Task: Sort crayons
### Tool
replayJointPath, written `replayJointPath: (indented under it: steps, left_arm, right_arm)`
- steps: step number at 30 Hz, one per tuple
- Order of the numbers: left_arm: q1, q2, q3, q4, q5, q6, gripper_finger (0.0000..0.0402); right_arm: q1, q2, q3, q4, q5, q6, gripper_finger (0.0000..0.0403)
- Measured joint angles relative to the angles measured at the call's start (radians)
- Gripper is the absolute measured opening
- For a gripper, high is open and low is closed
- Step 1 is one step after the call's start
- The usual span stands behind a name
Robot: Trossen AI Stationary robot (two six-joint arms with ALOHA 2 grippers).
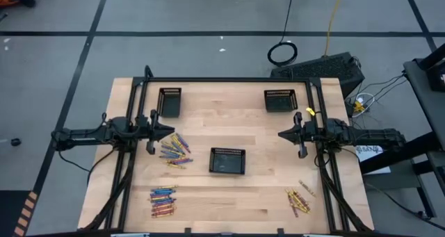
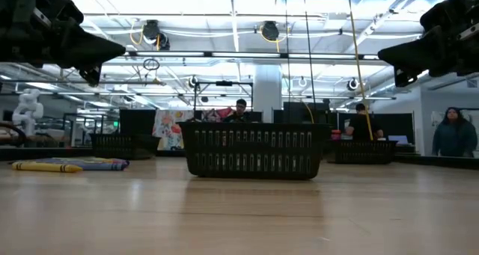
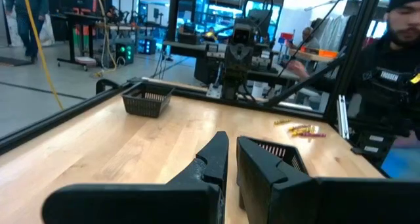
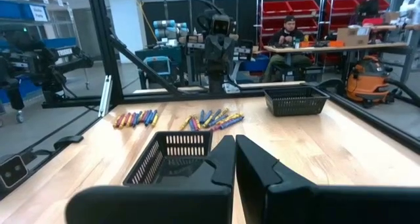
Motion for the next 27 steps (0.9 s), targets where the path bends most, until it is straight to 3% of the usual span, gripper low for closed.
replayJointPath:
  steps: [23,27]
  left_arm:
    - [0.000,0.001,0.000,-0.001,-0.003,0.000,0.0035]
    - [0.000,0.001,0.000,-0.001,-0.003,0.000,0.0035]
  right_arm:
    - [0.000,0.000,0.000,0.001,0.000,-0.020,0.0000]
    - [0.001,0.000,0.000,0.076,-0.004,-0.001,0.0000]
